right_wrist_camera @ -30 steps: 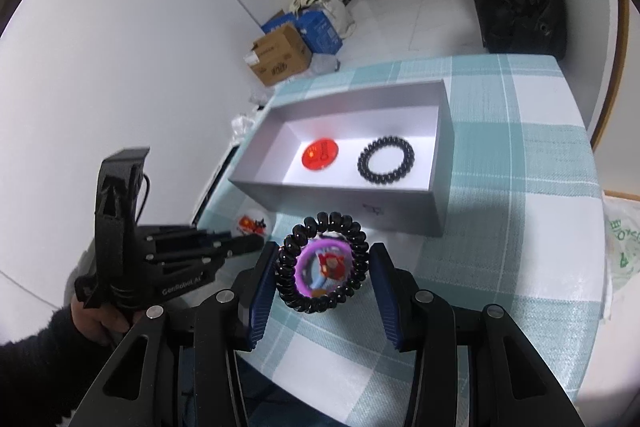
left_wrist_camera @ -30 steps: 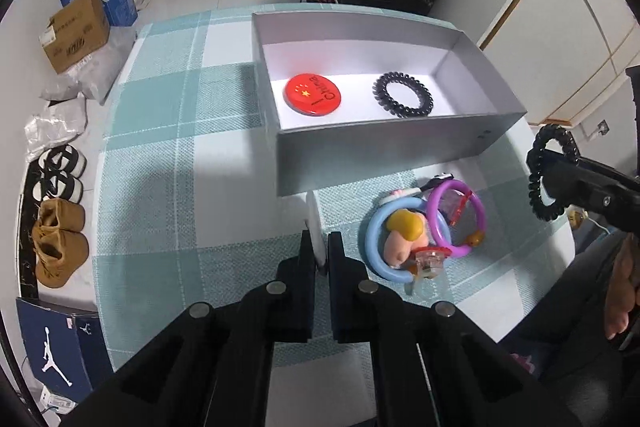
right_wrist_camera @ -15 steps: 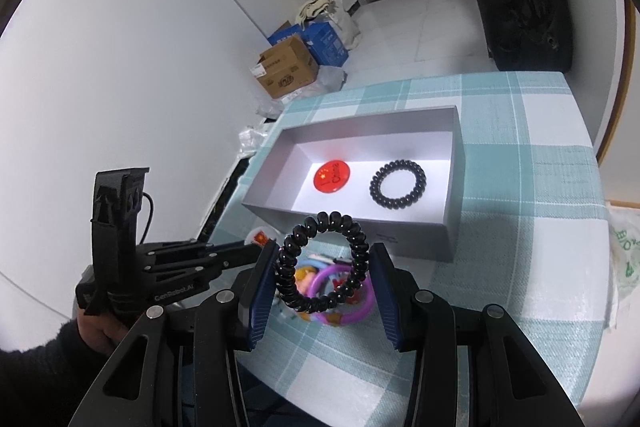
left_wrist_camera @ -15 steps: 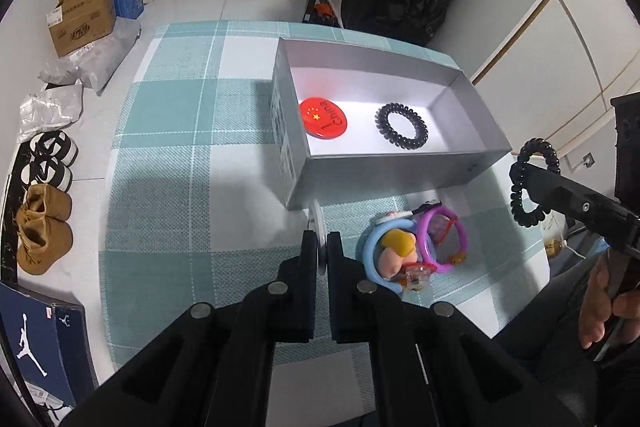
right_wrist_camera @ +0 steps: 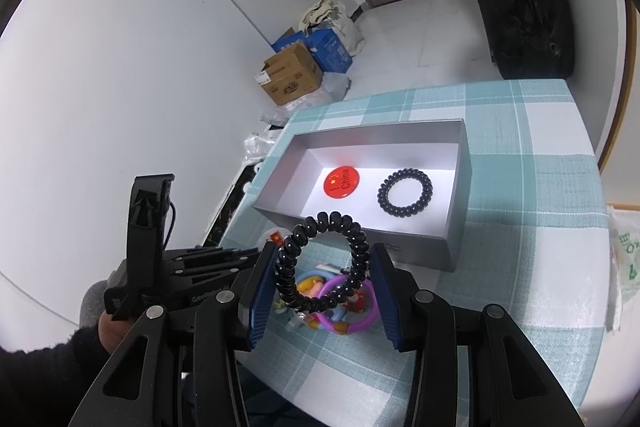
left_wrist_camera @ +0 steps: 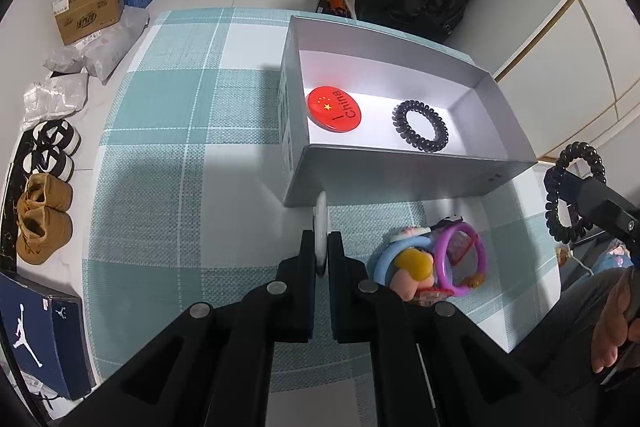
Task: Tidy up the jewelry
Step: 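Grasp the white badge with the left gripper while the right gripper lifts the bracelet, then open both grippers to drop the white badge and bracelet into the box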
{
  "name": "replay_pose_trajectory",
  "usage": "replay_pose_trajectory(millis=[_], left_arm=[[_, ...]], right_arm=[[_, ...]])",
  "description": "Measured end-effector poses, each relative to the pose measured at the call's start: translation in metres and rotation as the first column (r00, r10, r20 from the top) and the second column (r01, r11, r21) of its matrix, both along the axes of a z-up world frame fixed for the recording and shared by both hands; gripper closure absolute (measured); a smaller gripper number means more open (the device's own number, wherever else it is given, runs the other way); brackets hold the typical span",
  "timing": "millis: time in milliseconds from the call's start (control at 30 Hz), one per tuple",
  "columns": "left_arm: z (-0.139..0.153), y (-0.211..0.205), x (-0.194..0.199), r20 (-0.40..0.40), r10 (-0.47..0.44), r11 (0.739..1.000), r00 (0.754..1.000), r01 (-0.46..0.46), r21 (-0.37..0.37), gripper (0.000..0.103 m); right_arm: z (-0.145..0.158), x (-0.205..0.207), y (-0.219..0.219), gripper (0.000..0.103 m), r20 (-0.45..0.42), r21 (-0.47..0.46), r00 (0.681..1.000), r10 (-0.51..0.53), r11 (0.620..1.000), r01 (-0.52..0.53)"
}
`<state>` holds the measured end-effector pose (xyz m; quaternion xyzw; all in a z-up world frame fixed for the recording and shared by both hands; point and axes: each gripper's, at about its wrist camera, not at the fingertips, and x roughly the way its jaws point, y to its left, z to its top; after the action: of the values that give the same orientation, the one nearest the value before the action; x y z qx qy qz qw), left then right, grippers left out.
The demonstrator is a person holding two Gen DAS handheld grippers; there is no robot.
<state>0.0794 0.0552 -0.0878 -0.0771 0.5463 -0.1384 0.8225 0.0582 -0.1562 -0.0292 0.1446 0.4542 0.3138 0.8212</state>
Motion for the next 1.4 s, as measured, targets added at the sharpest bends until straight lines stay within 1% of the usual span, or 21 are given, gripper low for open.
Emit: replay_pose_trajectory(millis=[167,267,367,467,567,700,833,933,1033,1100,1167,1200,1233,1267,1300,1333,1400], left_arm=[[0.009,-0.004,-0.006,0.022,-0.023,0.999,1.000,0.023,-0.033,0.101],[0.021,-0.009,-0.015,0.050,-0.042,0.997,0.998,0.045,-0.062,0.101],[0.039,-0.012,-0.021,0.098,-0.055,0.992,0.994,0.066,-0.110,0.101],[0.057,-0.017,-0.019,0.147,-0.054,0.986,0.988,0.076,-0.151,0.101],[0.066,-0.024,-0.007,0.167,-0.048,0.984,0.985,0.075,-0.162,0.101],[0.065,-0.026,0.015,0.154,-0.032,0.981,0.988,0.061,-0.187,0.101],[0.060,-0.029,0.028,0.132,-0.036,0.983,0.991,0.059,-0.173,0.101],[0.054,-0.033,0.037,0.118,-0.046,0.985,0.992,0.065,-0.161,0.101],[0.051,-0.032,0.043,0.110,-0.048,0.983,0.993,0.067,-0.171,0.101],[0.051,-0.032,0.047,0.099,-0.040,0.983,0.994,0.057,-0.177,0.101],[0.048,-0.029,0.052,0.067,-0.038,0.983,0.997,0.049,-0.179,0.100],[0.046,-0.028,0.053,0.057,-0.034,0.982,0.998,0.044,-0.183,0.093],[0.046,-0.028,0.055,0.054,-0.030,0.981,0.998,0.040,-0.190,0.082],[0.047,-0.026,0.054,0.057,-0.026,0.980,0.998,0.037,-0.195,0.076],[0.048,-0.026,0.053,0.062,-0.019,0.982,0.998,0.031,-0.186,0.063],[0.049,-0.026,0.052,0.072,-0.015,0.983,0.997,0.028,-0.184,0.055],[0.053,-0.026,0.047,0.091,-0.016,0.983,0.996,0.033,-0.183,0.053]], right_arm=[[0.003,0.000,-0.004,0.059,0.007,0.028,1.000,-0.009,1.000,0.009],[0.006,0.001,-0.005,0.059,0.017,0.033,1.000,-0.015,0.999,0.015],[0.008,0.004,-0.003,0.059,0.023,0.029,0.999,-0.022,0.999,0.021],[0.009,0.010,-0.002,0.059,0.026,0.036,0.999,-0.037,0.999,0.036],[0.011,0.021,-0.002,0.059,0.026,0.047,0.998,-0.063,0.997,0.062],[0.008,0.038,-0.004,0.059,0.001,0.067,0.994,-0.108,0.992,0.108],[0.000,0.055,-0.004,0.059,-0.040,0.069,0.990,-0.134,0.988,0.136],[-0.009,0.069,0.000,0.058,-0.074,0.048,0.987,-0.139,0.989,0.143],[-0.016,0.077,0.004,0.057,-0.090,0.019,0.986,-0.142,0.989,0.144],[-0.018,0.081,0.005,0.053,-0.096,0.003,0.985,-0.146,0.989,0.147],[-0.018,0.082,0.006,0.047,-0.091,0.006,0.986,-0.141,0.990,0.142],[-0.017,0.082,0.005,0.045,-0.085,0.006,0.987,-0.138,0.990,0.139],[-0.016,0.081,0.006,0.040,-0.077,0.007,0.988,-0.132,0.991,0.133],[-0.014,0.080,0.006,0.032,-0.061,0.002,0.990,-0.129,0.992,0.129],[-0.011,0.078,0.006,0.027,-0.043,-0.015,0.989,-0.138,0.990,0.138],[-0.010,0.077,0.005,0.023,-0.033,-0.019,0.989,-0.142,0.990,0.142],[-0.008,0.074,-0.001,0.024,-0.028,-0.006,0.988,-0.155,0.988,0.155]])
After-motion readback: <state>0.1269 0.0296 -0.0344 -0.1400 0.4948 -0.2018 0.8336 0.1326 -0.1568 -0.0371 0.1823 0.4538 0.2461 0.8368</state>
